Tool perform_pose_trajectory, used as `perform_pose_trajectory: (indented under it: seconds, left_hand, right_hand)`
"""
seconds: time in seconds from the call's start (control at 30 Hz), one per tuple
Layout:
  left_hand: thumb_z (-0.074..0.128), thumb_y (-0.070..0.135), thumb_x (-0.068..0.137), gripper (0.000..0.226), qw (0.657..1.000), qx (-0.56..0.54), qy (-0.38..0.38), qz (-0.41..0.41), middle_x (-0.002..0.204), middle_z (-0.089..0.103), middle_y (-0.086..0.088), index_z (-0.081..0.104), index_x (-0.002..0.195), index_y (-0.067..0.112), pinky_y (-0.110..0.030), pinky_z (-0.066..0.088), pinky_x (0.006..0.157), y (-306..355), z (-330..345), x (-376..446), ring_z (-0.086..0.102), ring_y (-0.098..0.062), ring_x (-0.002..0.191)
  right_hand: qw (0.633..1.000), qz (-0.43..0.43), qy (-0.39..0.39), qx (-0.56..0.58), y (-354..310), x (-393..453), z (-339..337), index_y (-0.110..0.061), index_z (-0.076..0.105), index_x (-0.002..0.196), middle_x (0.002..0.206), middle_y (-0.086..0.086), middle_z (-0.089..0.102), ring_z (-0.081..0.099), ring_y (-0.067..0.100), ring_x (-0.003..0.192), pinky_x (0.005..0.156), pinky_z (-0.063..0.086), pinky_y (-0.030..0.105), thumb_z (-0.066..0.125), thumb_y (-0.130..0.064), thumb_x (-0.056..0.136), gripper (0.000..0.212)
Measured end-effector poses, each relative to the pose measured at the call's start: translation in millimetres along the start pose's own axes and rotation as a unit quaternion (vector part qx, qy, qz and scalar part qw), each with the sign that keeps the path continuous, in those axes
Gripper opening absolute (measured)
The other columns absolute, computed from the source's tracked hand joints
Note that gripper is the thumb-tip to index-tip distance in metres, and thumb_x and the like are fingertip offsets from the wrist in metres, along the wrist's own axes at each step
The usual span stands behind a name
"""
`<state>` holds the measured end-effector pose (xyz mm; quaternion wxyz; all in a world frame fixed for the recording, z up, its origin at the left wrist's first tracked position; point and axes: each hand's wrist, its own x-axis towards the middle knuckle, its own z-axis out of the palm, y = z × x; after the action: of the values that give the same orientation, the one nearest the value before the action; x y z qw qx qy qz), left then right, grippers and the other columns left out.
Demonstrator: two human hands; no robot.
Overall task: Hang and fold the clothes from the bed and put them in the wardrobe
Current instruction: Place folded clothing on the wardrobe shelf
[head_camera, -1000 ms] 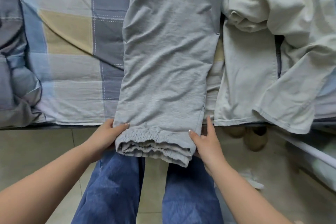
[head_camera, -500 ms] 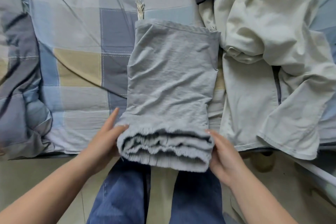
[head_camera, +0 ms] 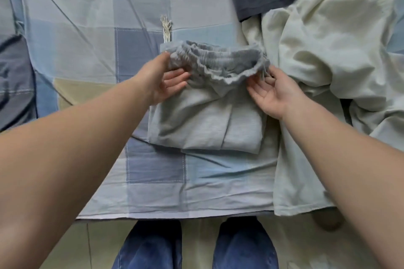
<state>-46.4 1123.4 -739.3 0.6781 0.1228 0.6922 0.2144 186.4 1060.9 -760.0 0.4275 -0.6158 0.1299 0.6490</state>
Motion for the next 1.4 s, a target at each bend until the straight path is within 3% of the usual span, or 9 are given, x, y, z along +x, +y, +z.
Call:
perform_pose_trajectory:
  seconds: [0.13, 0.2, 0.27, 0.73, 0.9, 1.07, 1.2, 1.27, 1.4]
  left_hand:
    - [0.057, 0.048, 0.091, 0.053, 0.960, 0.208, 0.125, 0.142, 0.100, 0.060, -0.002, 0.044, 0.129, 0.014, -0.032, 0.054, 0.078, -19, -20, 14, 0.063, -0.015, 0.086]
    - [0.064, 0.052, 0.084, 0.066, 0.904, 0.340, 0.171, 0.196, 0.113, 0.056, -0.001, 0.044, 0.134, 0.014, -0.034, 0.049, 0.090, -39, -42, 15, 0.057, -0.016, 0.099]
    - [0.070, 0.048, 0.080, 0.071, 0.910, 0.355, 0.134, 0.164, 0.124, 0.056, -0.002, 0.044, 0.135, 0.011, -0.037, 0.047, 0.099, -62, -63, 15, 0.057, -0.017, 0.110]
    - [0.073, 0.028, 0.083, 0.040, 0.931, 0.361, 0.040, 0.036, 0.112, 0.065, -0.002, 0.055, 0.117, 0.016, -0.042, 0.048, 0.095, -179, -131, -41, 0.061, -0.023, 0.107]
    - [0.079, 0.021, 0.077, 0.052, 0.918, 0.378, 0.078, 0.097, 0.116, 0.062, -0.008, 0.052, 0.121, 0.011, -0.047, 0.048, 0.096, -199, -138, -62, 0.060, -0.023, 0.107]
    - [0.078, 0.030, 0.077, 0.074, 0.760, 0.524, 0.089, 0.375, 0.144, 0.038, -0.018, 0.044, 0.138, 0.009, -0.039, 0.022, 0.114, -148, -98, -46, 0.032, -0.032, 0.136]
    - [0.062, 0.045, 0.076, 0.040, 0.630, 0.629, -0.033, 0.454, 0.134, 0.052, -0.019, 0.070, 0.099, 0.012, -0.054, 0.032, 0.108, -100, -67, -11, 0.037, -0.043, 0.133]
    - [0.058, 0.042, 0.081, 0.035, 0.618, 0.626, -0.010, 0.476, 0.122, 0.062, -0.016, 0.070, 0.083, 0.009, -0.051, 0.039, 0.102, -73, -57, 2, 0.047, -0.041, 0.124]
    - [0.061, 0.032, 0.090, 0.024, 0.707, 0.567, 0.110, 0.408, 0.126, 0.056, -0.011, 0.067, 0.102, 0.013, -0.034, 0.031, 0.103, -39, -49, 21, 0.041, -0.031, 0.126]
  right_hand:
    - [0.977, -0.102, 0.079, -0.172, 21, 8, -12, -0.016, 0.053, 0.115, 0.086, 0.001, 0.061, 0.060, 0.012, 0.074, 0.069, 0.050, 0.028, 0.049, -0.028, 0.097, 0.022]
    - [0.903, -0.198, 0.167, -0.342, 40, 7, -32, -0.014, 0.058, 0.117, 0.089, 0.000, 0.062, 0.059, 0.014, 0.077, 0.073, 0.050, 0.031, 0.056, -0.032, 0.091, 0.031]
    - [0.845, -0.210, 0.200, -0.450, 63, -1, -51, -0.017, 0.056, 0.120, 0.108, 0.003, 0.062, 0.059, 0.018, 0.094, 0.080, 0.043, 0.026, 0.061, -0.039, 0.087, 0.040]
    - [0.869, -0.090, 0.076, -0.480, 164, -68, -118, -0.016, 0.045, 0.132, 0.120, -0.001, 0.061, 0.058, 0.018, 0.111, 0.091, 0.044, 0.028, 0.066, -0.022, 0.088, 0.048]
    - [0.787, -0.168, 0.127, -0.579, 172, -80, -125, -0.016, 0.038, 0.140, 0.139, 0.011, 0.039, 0.042, 0.026, 0.128, 0.110, 0.030, 0.032, 0.073, -0.022, 0.081, 0.069]
    - [0.690, -0.369, 0.050, -0.621, 125, -62, -67, -0.020, 0.034, 0.145, 0.153, 0.013, 0.023, 0.020, 0.027, 0.141, 0.114, 0.016, 0.033, 0.071, -0.026, 0.082, 0.073]
    - [0.575, -0.409, -0.013, -0.708, 86, -27, -32, -0.016, 0.065, 0.107, 0.145, 0.014, 0.040, 0.027, 0.033, 0.139, 0.112, 0.024, 0.045, 0.071, -0.032, 0.080, 0.033]
    - [0.578, -0.428, 0.012, -0.695, 69, -14, -21, -0.011, 0.065, 0.090, 0.134, 0.013, 0.050, 0.036, 0.032, 0.132, 0.108, 0.028, 0.039, 0.068, -0.035, 0.081, 0.025]
    - [0.666, -0.403, 0.104, -0.618, 55, -5, -6, -0.015, 0.062, 0.104, 0.127, 0.009, 0.051, 0.040, 0.025, 0.125, 0.100, 0.024, 0.024, 0.064, -0.034, 0.085, 0.027]
